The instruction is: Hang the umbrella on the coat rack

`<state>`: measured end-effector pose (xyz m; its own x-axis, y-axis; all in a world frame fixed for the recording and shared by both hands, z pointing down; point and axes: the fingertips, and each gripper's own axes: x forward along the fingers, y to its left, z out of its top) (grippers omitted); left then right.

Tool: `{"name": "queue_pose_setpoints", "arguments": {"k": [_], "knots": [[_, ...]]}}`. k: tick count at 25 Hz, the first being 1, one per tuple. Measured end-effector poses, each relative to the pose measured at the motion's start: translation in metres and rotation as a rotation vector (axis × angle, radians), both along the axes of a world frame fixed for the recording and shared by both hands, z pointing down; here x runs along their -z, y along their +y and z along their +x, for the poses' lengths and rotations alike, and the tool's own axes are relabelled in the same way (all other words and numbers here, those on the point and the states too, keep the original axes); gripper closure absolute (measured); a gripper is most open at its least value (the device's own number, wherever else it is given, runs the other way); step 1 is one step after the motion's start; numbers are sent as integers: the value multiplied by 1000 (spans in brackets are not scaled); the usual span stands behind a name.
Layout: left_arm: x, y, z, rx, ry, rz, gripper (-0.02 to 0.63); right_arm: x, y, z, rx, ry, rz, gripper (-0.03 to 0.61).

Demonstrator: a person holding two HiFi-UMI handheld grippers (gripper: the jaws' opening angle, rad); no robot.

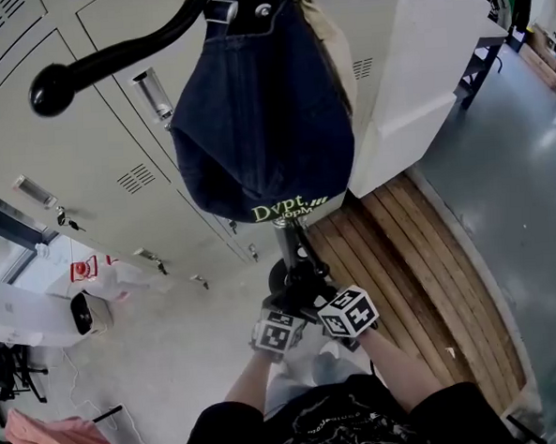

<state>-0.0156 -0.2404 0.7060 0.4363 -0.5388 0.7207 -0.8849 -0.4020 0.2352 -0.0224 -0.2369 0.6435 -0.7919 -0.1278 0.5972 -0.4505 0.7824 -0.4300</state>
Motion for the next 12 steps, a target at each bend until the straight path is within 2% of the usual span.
{"name": "queue_pose_setpoints", "arguments": {"k": [4, 7, 12], "knots": [[-1, -12, -6, 55, -17, 10, 287, -2, -9, -2, -23, -8, -10, 315], [-3, -16, -5, 88, 26, -1, 272, -2, -12, 1, -82, -67, -69, 319], [0, -11, -1, 107, 64, -27, 233, -5, -10, 7, -108, -97, -129, 305]]}}
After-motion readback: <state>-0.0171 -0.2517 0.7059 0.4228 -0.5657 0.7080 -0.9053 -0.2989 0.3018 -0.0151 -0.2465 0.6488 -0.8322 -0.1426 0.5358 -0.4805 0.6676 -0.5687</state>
